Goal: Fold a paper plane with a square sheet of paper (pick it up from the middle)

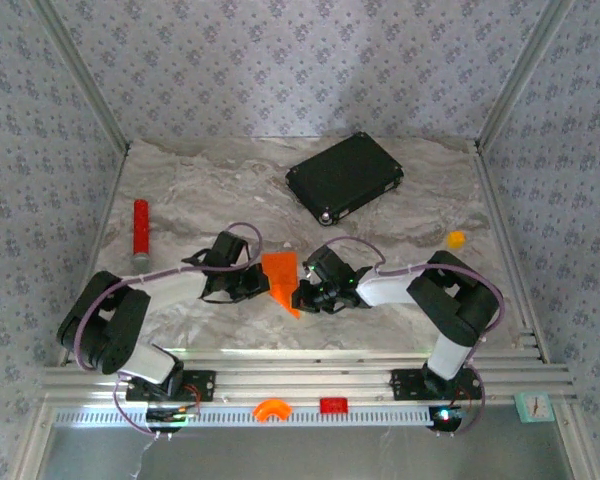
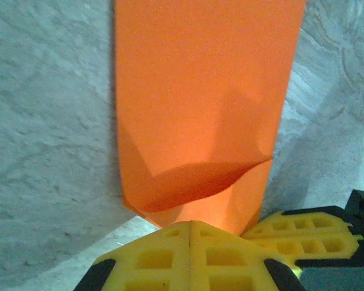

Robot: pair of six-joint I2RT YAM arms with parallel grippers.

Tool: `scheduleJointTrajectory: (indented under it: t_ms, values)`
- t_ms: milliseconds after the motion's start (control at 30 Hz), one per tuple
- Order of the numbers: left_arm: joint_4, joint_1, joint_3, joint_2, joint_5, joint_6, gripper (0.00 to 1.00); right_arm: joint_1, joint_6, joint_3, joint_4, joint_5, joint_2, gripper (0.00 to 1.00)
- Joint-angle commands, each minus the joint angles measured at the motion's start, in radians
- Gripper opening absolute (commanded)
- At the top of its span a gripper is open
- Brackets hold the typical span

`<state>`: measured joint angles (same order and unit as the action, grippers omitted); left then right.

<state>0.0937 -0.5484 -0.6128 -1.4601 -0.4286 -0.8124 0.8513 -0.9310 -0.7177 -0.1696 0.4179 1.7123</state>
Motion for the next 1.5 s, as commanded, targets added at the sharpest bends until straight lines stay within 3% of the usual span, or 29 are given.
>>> scheduleJointTrajectory:
  t_ms: [0, 500, 1467]
  values:
    - [-0.004, -0.024, -0.013, 0.033, 0.017, -0.008, 0.01, 0.0, 0.011, 0.018, 0.118, -0.037, 0.003, 0.05]
    - [-0.015, -0.065, -0.011, 0.087, 0.059, -0.003, 0.14, 0.0, 0.015, 0.003, 0.134, -0.037, 0.006, 0.05]
    - [-0.048, -0.089, -0.019, 0.039, 0.024, -0.008, 0.12, 0.004, 0.017, -0.001, 0.128, -0.036, 0.015, 0.05]
